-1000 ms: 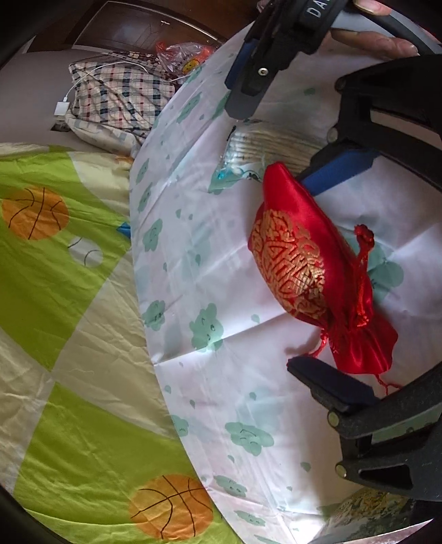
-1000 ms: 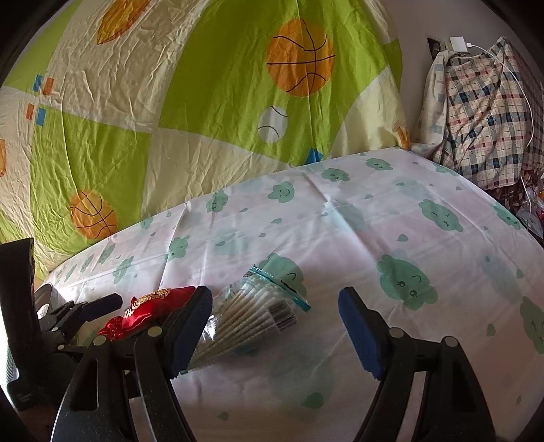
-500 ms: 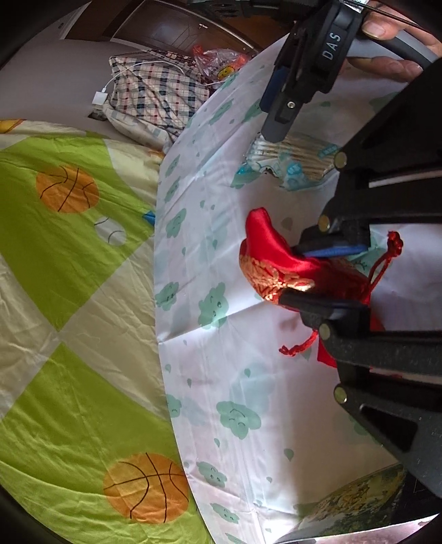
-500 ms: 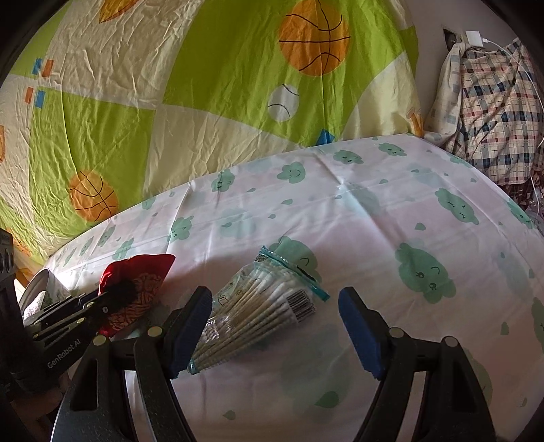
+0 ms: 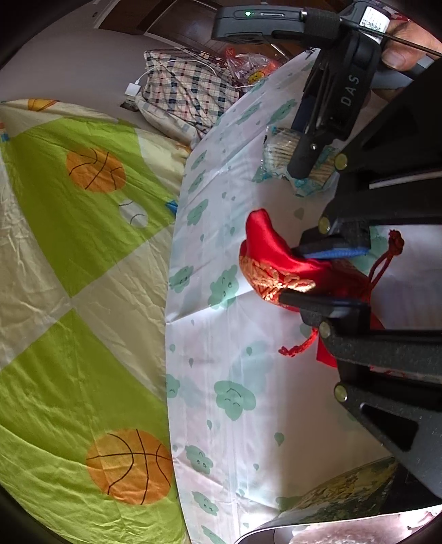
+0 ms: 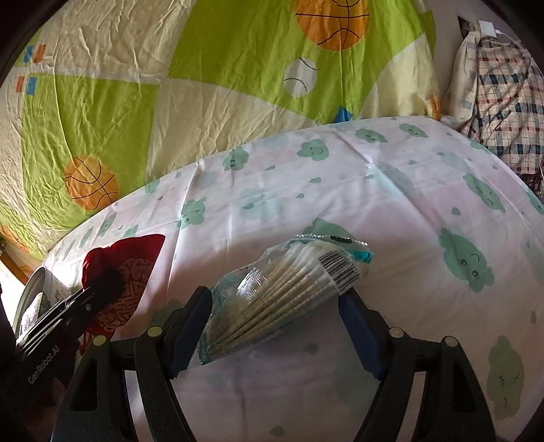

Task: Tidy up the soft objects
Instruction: 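Lift the red pouch with the left tool while the right tool lifts the swab bag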

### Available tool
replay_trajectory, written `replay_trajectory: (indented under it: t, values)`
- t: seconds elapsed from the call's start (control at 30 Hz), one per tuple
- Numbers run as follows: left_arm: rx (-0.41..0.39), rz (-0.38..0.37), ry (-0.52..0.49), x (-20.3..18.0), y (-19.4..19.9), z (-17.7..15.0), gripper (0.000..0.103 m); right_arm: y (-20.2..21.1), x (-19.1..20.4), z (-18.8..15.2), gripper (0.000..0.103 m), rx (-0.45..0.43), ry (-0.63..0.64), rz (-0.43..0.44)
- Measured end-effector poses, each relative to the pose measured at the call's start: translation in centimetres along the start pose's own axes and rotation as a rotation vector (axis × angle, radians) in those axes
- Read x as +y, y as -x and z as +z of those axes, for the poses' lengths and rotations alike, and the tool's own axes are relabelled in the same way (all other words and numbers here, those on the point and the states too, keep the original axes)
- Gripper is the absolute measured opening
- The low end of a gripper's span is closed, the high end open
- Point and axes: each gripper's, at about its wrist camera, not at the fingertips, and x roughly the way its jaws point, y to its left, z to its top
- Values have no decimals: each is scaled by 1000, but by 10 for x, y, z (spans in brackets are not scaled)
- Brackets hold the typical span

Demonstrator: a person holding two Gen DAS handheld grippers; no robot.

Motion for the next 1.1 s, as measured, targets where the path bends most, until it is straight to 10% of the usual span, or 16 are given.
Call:
replay_trajectory:
  t: [0.3,1.1]
  values:
    - [-7,-20,42,9,5,-3,16,-6,15,4,35,-8,86,51]
    - [-206,59,-40,-1,49,-12,16,50,46,-16,33,-274,240,85]
